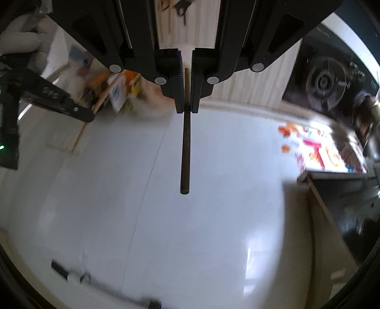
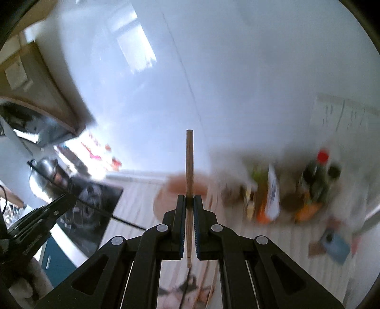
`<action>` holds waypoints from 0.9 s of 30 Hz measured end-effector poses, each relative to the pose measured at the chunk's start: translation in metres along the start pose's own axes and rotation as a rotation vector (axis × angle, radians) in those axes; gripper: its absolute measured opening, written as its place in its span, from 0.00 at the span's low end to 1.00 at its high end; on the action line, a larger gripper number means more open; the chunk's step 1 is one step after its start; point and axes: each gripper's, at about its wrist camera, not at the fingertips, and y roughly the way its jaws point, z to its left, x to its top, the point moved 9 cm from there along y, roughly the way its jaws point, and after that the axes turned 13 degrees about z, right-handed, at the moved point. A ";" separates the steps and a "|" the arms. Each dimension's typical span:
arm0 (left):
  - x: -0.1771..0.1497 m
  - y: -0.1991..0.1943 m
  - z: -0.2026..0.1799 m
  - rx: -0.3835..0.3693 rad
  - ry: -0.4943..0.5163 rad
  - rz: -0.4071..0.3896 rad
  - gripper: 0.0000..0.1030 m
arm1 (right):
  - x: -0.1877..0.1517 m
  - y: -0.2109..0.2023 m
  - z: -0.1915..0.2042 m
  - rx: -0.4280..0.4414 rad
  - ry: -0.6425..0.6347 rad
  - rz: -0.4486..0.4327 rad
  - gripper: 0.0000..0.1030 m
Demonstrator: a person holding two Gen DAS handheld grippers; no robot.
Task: Organize utensils
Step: 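Carry both chopsticks over the cream holder and lower them in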
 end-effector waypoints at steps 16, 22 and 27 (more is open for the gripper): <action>0.034 0.130 -0.010 -0.007 0.014 0.182 0.02 | 0.092 0.073 -0.012 -0.067 0.069 -0.073 0.06; 0.025 0.149 -0.010 -0.035 0.009 0.244 0.03 | 0.084 0.108 -0.014 -0.060 0.059 0.000 0.06; 0.025 0.144 -0.015 -0.104 -0.028 0.276 0.08 | 0.071 0.132 -0.015 -0.032 0.042 0.112 0.07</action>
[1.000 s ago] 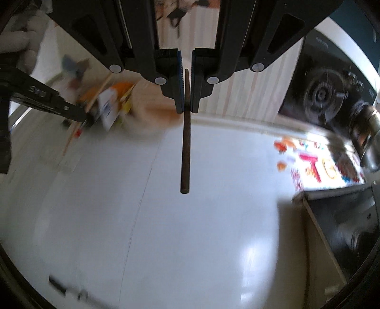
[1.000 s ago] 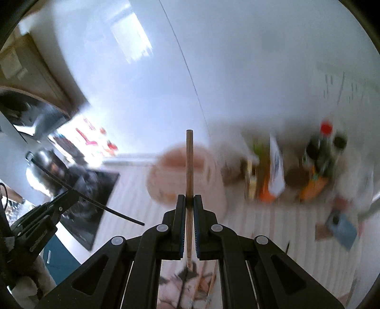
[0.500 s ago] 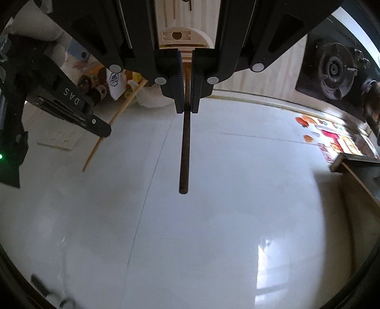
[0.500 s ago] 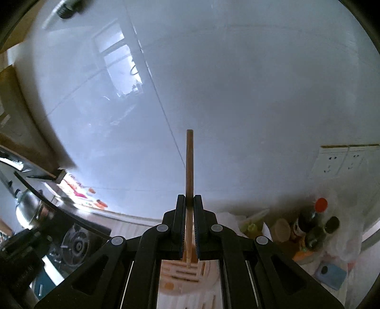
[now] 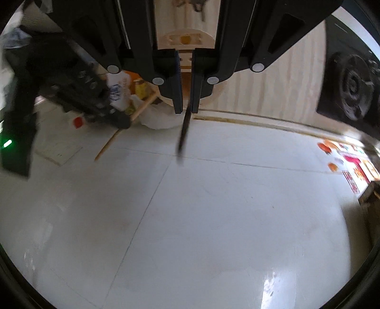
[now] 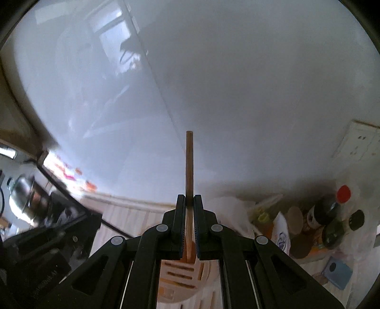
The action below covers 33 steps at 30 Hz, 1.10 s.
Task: Organize utensils
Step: 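Carry both chopsticks over the cream holder and lower them in, then open both tools and move them back toward the chopstick row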
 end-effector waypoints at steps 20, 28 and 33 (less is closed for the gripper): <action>-0.088 0.001 0.040 0.285 -0.042 -0.109 1.00 | -0.112 -0.053 -0.078 -0.016 0.172 -0.101 0.84; -0.166 0.085 0.057 0.337 -0.072 0.093 1.00 | -0.199 0.030 -0.106 -0.077 0.213 0.100 0.80; -0.211 0.148 0.063 0.335 -0.069 0.262 0.98 | -0.248 0.086 -0.120 -0.073 0.258 0.261 0.49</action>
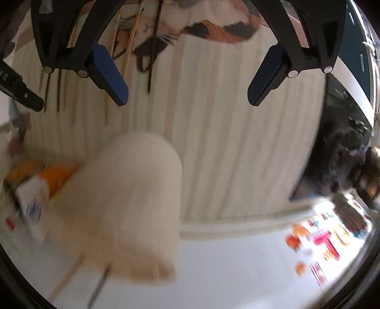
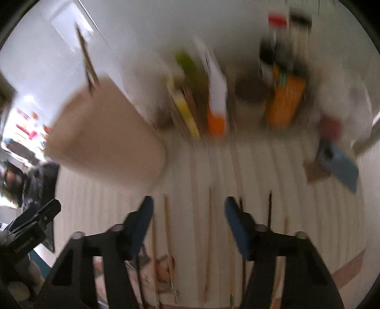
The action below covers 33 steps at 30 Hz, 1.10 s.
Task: Organize utensils
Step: 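Open both tools and move them back toward the chopstick row, then grasp a dark chopstick with left tool while right tool grasps a light chopstick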
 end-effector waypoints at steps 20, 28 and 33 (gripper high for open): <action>-0.043 0.098 -0.049 -0.011 0.144 0.251 0.04 | -0.029 0.124 -0.035 -0.201 -0.009 0.250 0.16; -0.013 0.101 -0.038 -0.035 0.123 0.256 0.04 | -0.061 0.123 -0.020 -0.216 -0.078 0.319 0.07; -0.011 0.102 -0.031 -0.040 0.154 0.259 0.04 | -0.086 0.118 -0.024 -0.217 -0.098 0.355 0.07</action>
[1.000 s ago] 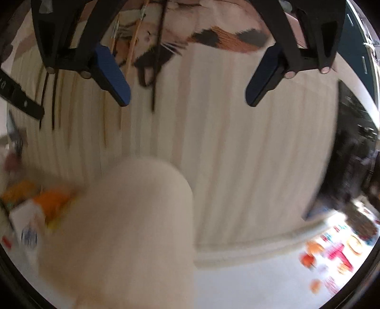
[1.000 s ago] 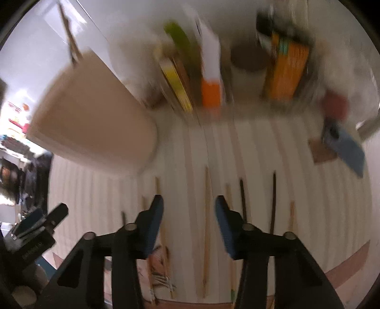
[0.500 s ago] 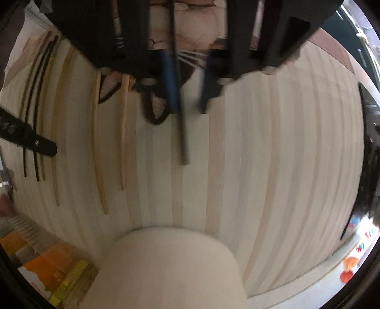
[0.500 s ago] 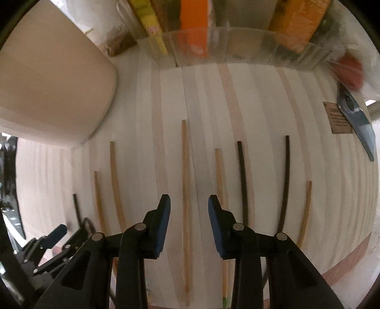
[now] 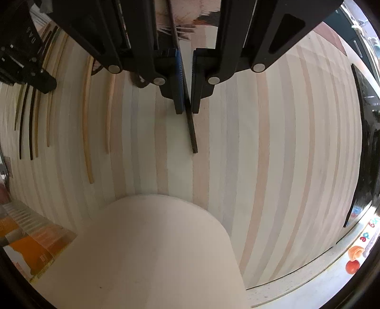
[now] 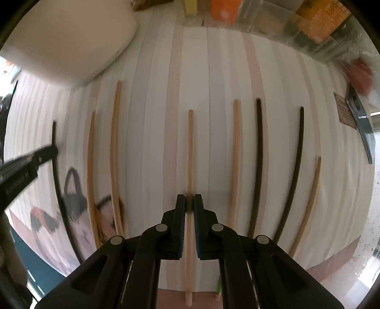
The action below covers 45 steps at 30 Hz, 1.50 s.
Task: Organize utensils
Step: 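Grasp a dark chopstick with left tool while right tool grasps a light chopstick, then lift both chopsticks and carry them toward the cream holder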
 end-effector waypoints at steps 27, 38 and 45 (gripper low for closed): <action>-0.039 0.019 -0.005 -0.022 -0.037 0.051 0.03 | 0.016 0.002 0.002 -0.062 0.008 0.058 0.08; -0.044 -0.005 -0.009 0.023 -0.002 -0.020 0.03 | 0.006 0.000 0.000 -0.022 0.029 -0.011 0.07; -0.062 -0.058 -0.006 -0.028 0.006 -0.137 0.03 | -0.009 -0.036 -0.006 0.070 0.054 -0.115 0.07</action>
